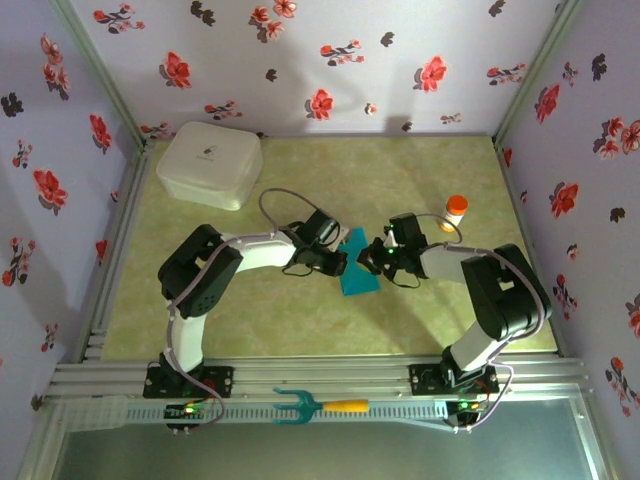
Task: Fold a paper plane with a square sheet of paper (pick it up from the middle)
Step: Fold the triangle a second time at the center of the table.
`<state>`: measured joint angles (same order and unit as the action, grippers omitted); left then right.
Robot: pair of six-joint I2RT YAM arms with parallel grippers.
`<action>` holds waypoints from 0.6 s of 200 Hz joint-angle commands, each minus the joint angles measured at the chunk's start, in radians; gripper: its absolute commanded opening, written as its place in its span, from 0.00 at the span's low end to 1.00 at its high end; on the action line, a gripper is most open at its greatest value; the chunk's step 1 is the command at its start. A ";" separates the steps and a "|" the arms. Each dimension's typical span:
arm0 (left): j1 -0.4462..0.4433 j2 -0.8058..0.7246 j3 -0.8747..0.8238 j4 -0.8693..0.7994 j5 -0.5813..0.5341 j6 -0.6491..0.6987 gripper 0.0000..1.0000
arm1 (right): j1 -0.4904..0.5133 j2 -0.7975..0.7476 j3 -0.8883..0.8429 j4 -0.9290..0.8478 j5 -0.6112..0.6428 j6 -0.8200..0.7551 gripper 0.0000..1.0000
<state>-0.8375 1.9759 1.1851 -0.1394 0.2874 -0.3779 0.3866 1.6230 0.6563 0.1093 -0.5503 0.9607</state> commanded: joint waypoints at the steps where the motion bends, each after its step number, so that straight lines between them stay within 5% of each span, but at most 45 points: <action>1: -0.003 0.022 -0.002 -0.060 -0.021 0.030 0.00 | 0.003 0.030 0.036 -0.117 0.039 -0.069 0.00; 46: 0.006 -0.016 0.007 -0.057 -0.023 0.006 0.02 | 0.003 0.056 -0.007 -0.151 0.101 -0.071 0.00; 88: 0.015 -0.114 0.044 -0.114 -0.113 -0.061 0.35 | 0.008 0.064 -0.031 -0.026 0.094 0.047 0.00; 120: 0.016 -0.175 0.031 -0.103 -0.064 -0.125 0.28 | 0.011 0.051 -0.033 -0.020 0.127 0.080 0.00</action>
<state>-0.8280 1.8698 1.1934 -0.2180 0.2096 -0.4393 0.3912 1.6520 0.6518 0.1070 -0.5030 0.9897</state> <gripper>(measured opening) 0.328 0.060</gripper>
